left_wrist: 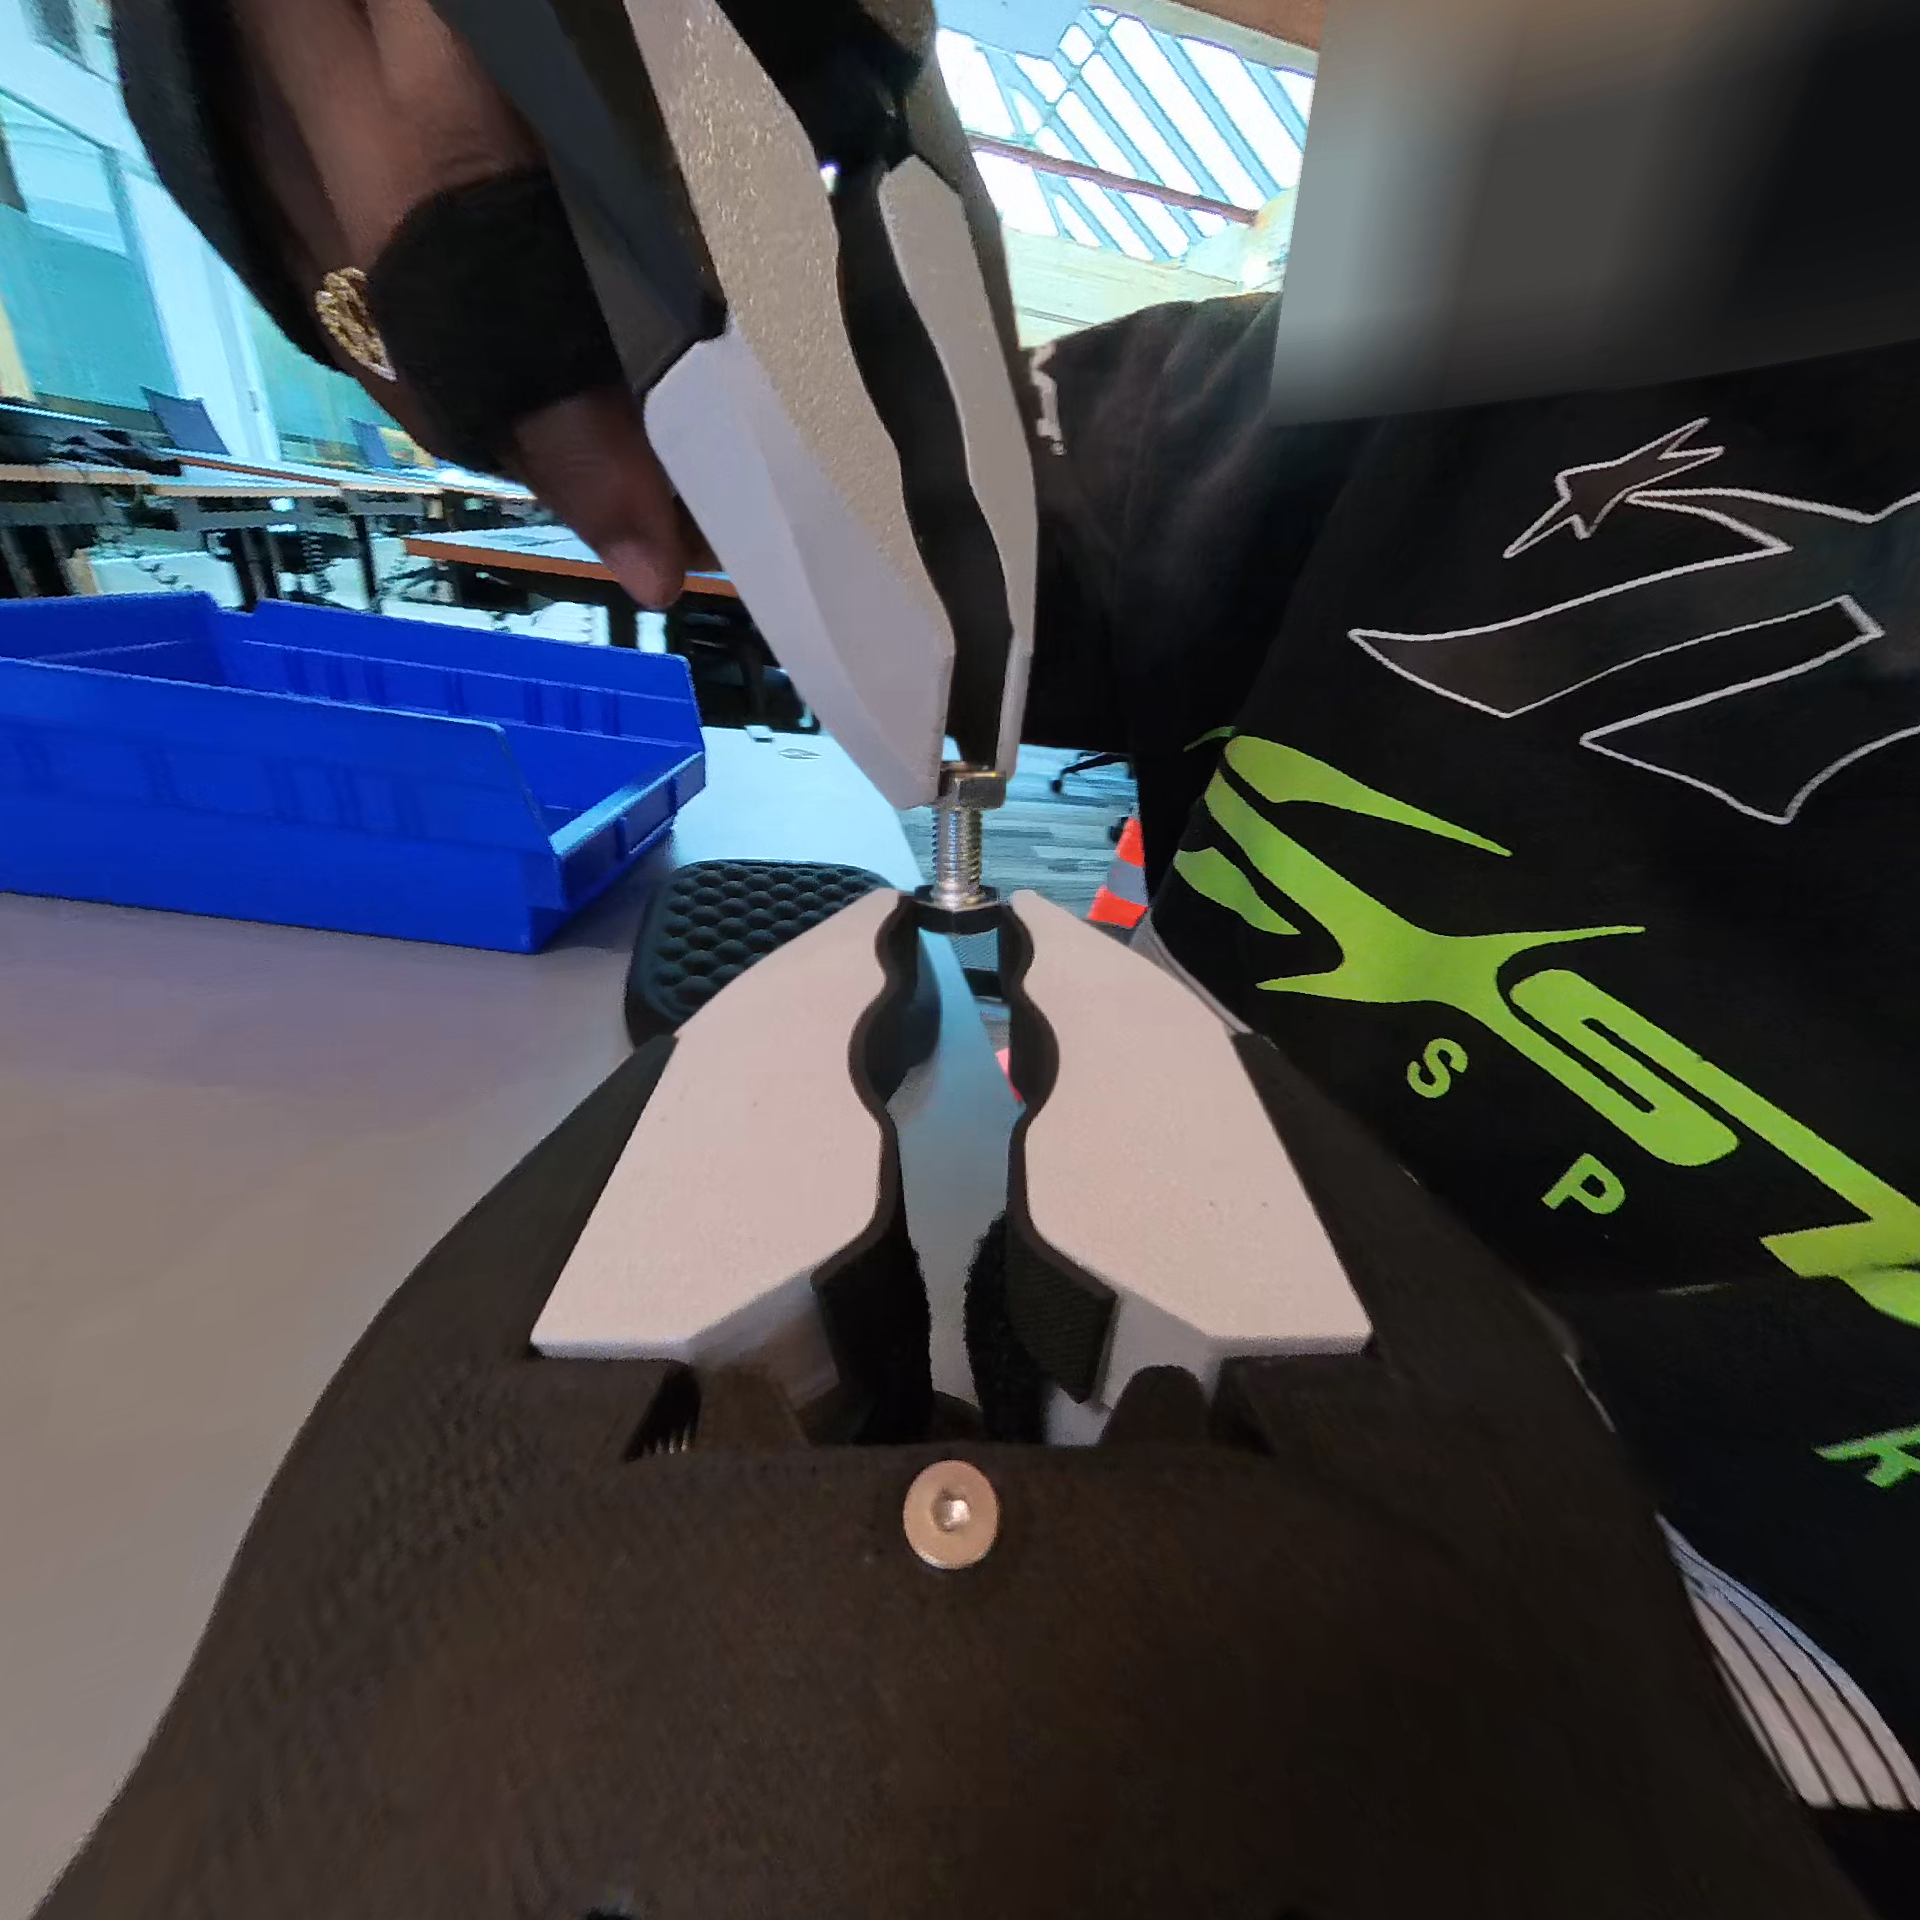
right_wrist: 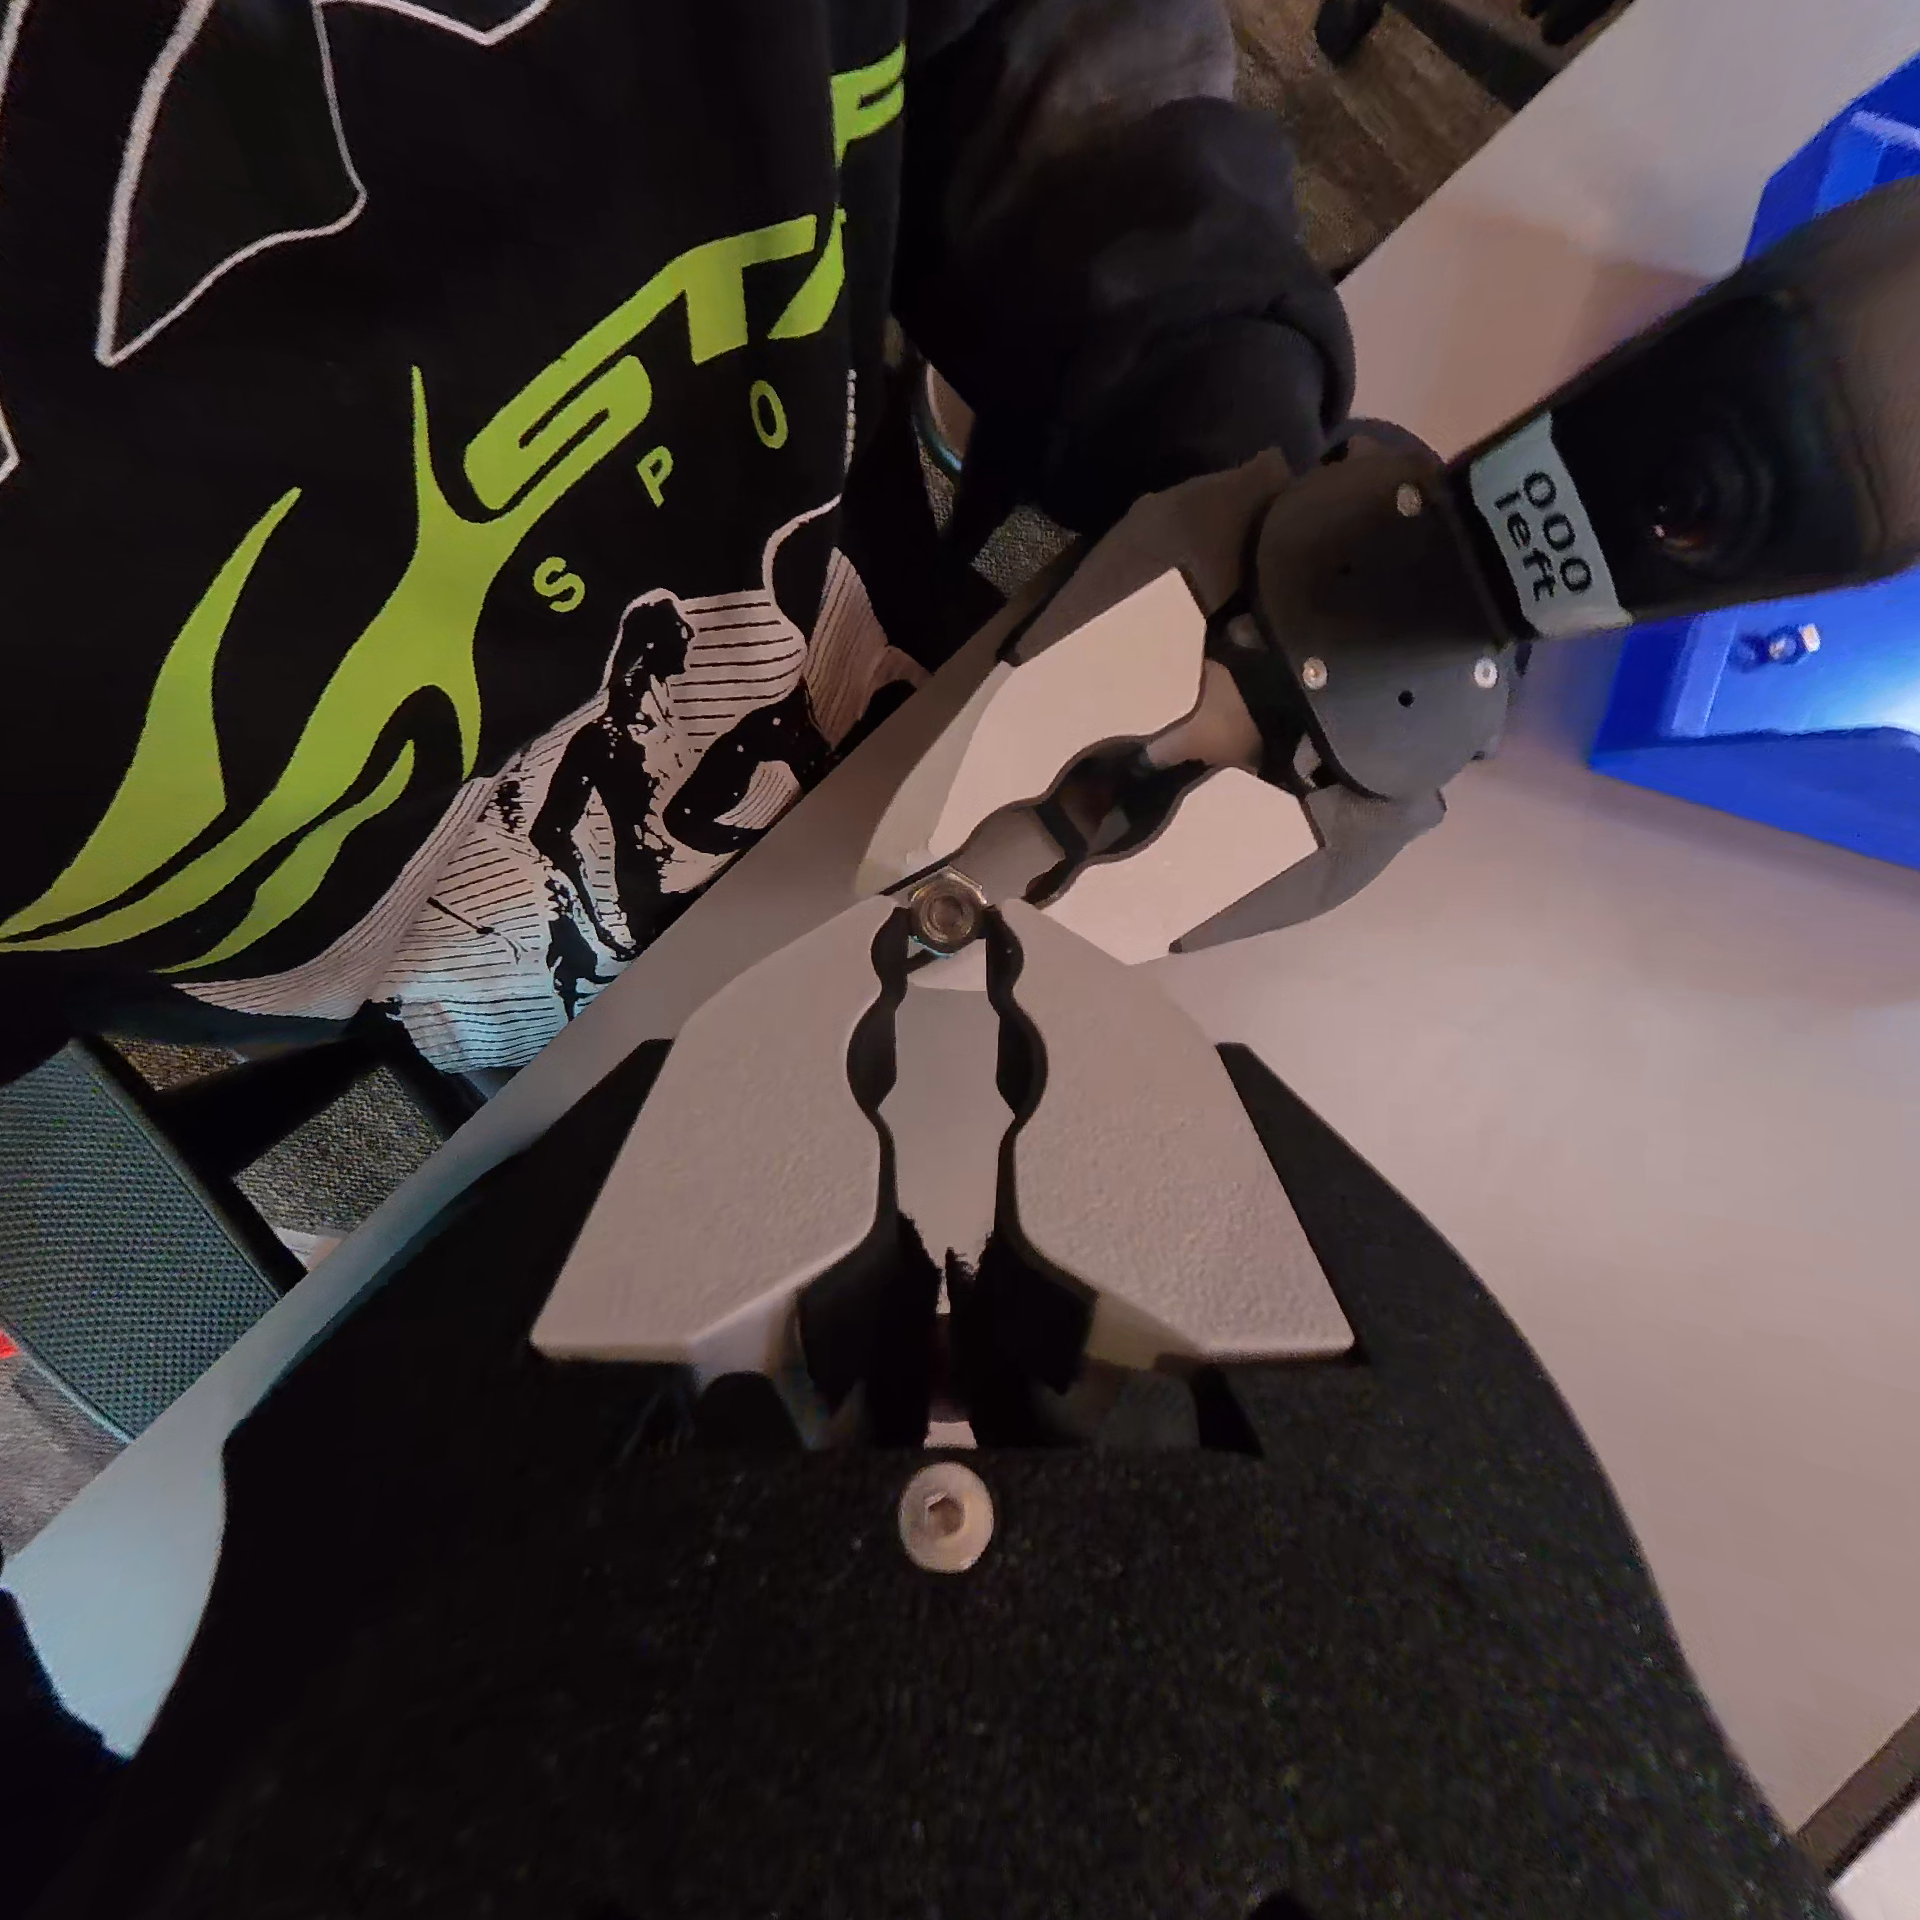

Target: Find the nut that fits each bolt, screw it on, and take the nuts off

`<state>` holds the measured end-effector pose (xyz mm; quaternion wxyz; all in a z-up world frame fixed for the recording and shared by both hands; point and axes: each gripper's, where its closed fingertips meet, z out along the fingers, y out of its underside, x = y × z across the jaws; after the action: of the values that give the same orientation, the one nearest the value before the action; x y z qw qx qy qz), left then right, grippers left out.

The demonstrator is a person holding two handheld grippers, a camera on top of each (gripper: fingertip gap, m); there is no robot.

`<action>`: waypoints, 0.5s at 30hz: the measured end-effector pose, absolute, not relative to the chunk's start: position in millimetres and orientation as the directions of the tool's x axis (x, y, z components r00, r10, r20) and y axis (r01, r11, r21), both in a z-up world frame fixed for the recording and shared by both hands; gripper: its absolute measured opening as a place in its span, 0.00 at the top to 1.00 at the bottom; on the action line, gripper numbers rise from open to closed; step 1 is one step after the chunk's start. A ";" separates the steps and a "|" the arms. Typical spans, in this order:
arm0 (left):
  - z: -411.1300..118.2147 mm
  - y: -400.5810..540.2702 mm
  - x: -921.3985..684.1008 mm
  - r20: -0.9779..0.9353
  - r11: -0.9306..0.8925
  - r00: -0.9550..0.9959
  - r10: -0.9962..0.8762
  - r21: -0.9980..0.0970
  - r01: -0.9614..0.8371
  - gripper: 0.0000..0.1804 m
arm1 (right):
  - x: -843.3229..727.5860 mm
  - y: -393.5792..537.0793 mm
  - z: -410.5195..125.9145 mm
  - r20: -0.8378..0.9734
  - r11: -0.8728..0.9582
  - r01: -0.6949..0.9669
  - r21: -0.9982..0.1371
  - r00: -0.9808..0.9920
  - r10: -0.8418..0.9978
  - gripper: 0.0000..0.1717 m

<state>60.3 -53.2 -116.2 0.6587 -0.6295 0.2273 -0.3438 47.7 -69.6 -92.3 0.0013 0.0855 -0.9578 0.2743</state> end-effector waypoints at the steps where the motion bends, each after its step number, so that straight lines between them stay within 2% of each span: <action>1: -116.8 -51.1 58.6 0.132 -0.027 0.682 -0.719 -0.987 0.161 0.92 | 46.3 -67.9 -92.8 0.045 0.843 -0.146 -0.518 -0.989 -0.143 0.92; 9: -120.2 -34.4 40.3 0.030 0.014 0.892 -0.452 -0.999 0.040 0.92 | 34.3 -54.2 -95.7 0.033 0.886 -0.003 -0.463 -0.999 0.013 0.92; 15: -114.3 -31.7 26.7 -0.015 0.078 0.964 -0.267 -0.997 0.006 0.92 | 23.7 -53.5 -90.9 0.069 0.880 0.079 -0.469 -0.990 0.125 0.92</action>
<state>26.7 -31.7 -114.3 0.7278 -0.6723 0.0969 -0.0938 23.7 -53.5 -90.9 0.0488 -0.0527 -0.9682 0.2397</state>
